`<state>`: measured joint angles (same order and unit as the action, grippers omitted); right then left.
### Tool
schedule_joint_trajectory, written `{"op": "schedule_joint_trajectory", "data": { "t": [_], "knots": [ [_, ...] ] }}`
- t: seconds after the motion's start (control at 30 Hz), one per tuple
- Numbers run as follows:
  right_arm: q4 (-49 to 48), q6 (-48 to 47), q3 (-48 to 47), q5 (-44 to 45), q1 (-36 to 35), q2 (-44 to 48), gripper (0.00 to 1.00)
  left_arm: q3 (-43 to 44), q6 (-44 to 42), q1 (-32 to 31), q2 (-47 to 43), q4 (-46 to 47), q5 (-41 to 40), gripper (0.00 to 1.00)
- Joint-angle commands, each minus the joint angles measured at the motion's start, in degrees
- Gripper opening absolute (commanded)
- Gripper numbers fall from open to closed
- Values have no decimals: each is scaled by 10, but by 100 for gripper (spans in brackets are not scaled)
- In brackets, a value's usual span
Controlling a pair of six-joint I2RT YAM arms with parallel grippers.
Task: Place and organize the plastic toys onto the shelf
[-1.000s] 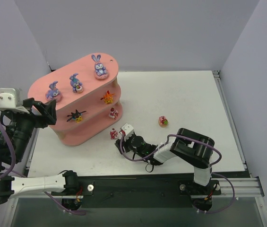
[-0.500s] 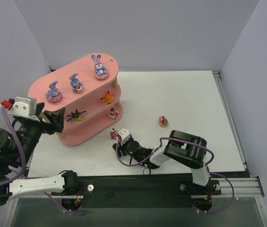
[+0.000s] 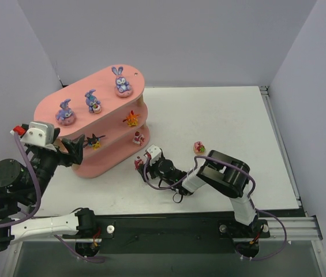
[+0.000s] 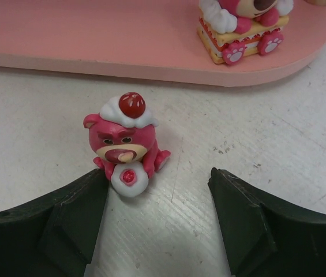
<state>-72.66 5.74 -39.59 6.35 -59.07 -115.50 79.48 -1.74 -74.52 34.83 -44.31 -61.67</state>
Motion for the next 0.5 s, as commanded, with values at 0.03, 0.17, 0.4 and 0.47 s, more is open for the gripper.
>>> {"op": "schedule_joint_trajectory", "data": {
  "t": [0.03,0.17,0.4,0.47],
  "knots": [
    [51,-27,-29,-114,12,1,73,-1,8,-1,-26,20,-6,81],
    [111,-46,-54,-150,17,9,73,-7,2,-1,-28,23,-8,81],
    [93,-31,-65,-124,17,-9,65,-13,-1,-1,-26,29,-6,81],
    [91,-26,-68,-112,17,-12,61,-15,-1,-1,-27,30,-6,81]
  ]
}}
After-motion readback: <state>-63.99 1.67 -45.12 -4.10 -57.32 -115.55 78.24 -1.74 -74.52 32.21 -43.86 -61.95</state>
